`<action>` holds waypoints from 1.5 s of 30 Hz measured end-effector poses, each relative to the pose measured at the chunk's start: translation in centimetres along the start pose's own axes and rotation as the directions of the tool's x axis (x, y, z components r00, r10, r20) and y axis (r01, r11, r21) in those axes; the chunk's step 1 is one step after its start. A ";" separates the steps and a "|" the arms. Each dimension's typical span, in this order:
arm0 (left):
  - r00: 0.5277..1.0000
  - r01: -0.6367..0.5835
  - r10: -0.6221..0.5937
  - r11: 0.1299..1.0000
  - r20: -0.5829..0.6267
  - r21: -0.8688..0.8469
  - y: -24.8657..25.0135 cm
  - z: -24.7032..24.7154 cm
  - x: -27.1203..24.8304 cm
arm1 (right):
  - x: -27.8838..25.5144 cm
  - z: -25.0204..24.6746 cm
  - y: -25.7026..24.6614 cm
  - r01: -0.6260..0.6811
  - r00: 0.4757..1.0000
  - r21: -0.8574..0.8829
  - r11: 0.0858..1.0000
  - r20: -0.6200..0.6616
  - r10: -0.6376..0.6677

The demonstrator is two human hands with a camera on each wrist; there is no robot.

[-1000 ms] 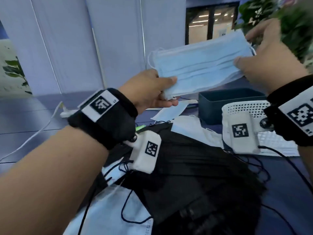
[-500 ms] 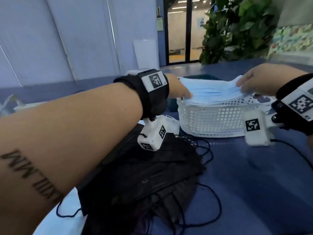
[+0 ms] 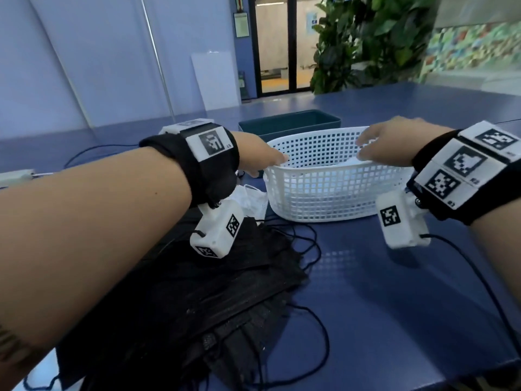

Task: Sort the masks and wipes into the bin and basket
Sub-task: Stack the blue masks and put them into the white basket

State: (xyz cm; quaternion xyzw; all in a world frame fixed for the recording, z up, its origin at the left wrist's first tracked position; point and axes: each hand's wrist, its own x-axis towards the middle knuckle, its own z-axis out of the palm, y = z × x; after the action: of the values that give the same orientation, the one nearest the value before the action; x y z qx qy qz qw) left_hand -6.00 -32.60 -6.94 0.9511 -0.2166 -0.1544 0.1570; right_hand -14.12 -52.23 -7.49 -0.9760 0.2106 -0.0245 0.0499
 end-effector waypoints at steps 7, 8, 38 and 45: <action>1.000 -0.010 0.014 0.986 0.021 -0.169 -1.9 -3.1 -2.8 | -3.4 -2.8 -2.0 0.170 0.963 0.374 0.912 -0.261 -0.073; 1.000 -0.006 0.008 0.984 0.013 -0.177 -2.4 -3.8 -3.5 | -4.0 -3.3 -2.7 0.205 0.955 0.392 0.897 -0.280 -0.096; 0.931 0.324 -0.317 0.946 0.183 -0.009 -15.6 -6.1 4.6 | 0.5 4.5 -19.8 0.132 0.846 0.196 0.972 0.489 -0.213; 0.963 0.247 -0.252 0.967 0.093 0.062 -14.5 -5.7 5.5 | -0.3 4.1 -20.4 0.331 0.848 0.048 0.942 0.423 -0.319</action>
State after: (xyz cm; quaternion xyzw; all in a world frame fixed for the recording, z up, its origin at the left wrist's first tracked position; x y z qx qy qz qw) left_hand 6.05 -21.40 -8.33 0.9655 -0.1063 -0.2149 0.1017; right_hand -5.79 -33.26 -9.36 -0.9797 0.0269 0.1831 0.0766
